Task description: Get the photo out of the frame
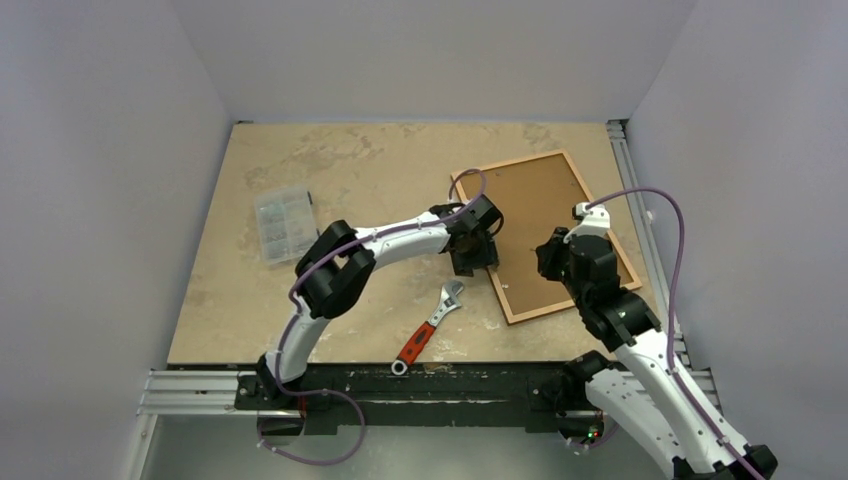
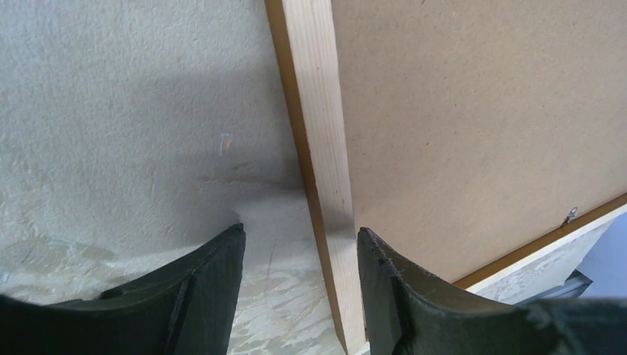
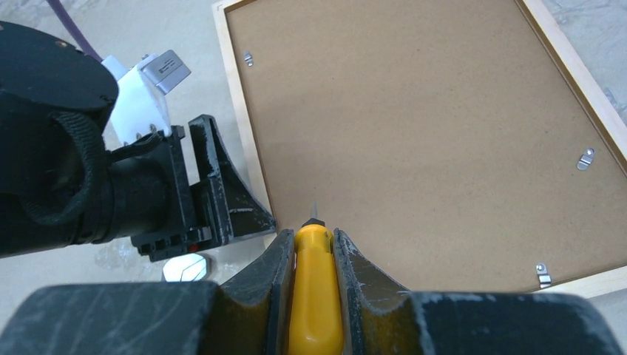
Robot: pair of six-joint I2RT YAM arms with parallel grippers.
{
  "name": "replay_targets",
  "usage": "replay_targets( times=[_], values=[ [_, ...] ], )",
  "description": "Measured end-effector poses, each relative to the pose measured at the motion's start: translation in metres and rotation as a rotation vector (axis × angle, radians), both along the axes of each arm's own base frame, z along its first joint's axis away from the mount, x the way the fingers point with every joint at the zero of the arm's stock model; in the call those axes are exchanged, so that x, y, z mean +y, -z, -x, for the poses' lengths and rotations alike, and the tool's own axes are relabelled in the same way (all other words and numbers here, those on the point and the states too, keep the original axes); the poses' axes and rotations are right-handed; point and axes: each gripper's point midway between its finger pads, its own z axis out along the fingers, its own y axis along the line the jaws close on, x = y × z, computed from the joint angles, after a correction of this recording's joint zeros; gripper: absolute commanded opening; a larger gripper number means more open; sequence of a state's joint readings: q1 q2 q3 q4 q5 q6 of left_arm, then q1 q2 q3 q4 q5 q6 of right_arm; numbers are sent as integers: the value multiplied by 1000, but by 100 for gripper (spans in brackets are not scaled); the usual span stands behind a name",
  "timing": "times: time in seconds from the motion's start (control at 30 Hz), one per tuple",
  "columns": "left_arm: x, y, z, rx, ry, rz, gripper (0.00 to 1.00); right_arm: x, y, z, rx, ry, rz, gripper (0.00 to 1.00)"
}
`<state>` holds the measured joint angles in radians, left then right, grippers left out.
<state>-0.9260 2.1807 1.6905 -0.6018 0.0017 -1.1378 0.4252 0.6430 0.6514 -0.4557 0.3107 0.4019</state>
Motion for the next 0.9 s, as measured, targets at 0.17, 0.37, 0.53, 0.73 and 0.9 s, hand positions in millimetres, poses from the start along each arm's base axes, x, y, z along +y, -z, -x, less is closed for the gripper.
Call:
replay_targets(
  times=[0.17, 0.37, 0.53, 0.73, 0.9],
  values=[
    [-8, 1, -8, -11, 4, -7, 48, 2, 1, 0, 6, -14, -2, 0],
    [-15, 4, -17, -12, 32, 12, 28, 3, 6, -1, 23, -18, 11, 0],
    [-14, 6, -23, 14, 67, 49, 14, 6, 13, -4, 47, -33, 27, 0],
    [-7, 5, -39, -6, 142, 78, 5, 16, 38, -8, 142, -80, 58, 0],
    [1, 4, -63, -28, 200, 121, 2, 30, 58, -6, 219, -137, 79, 0]
  ],
)
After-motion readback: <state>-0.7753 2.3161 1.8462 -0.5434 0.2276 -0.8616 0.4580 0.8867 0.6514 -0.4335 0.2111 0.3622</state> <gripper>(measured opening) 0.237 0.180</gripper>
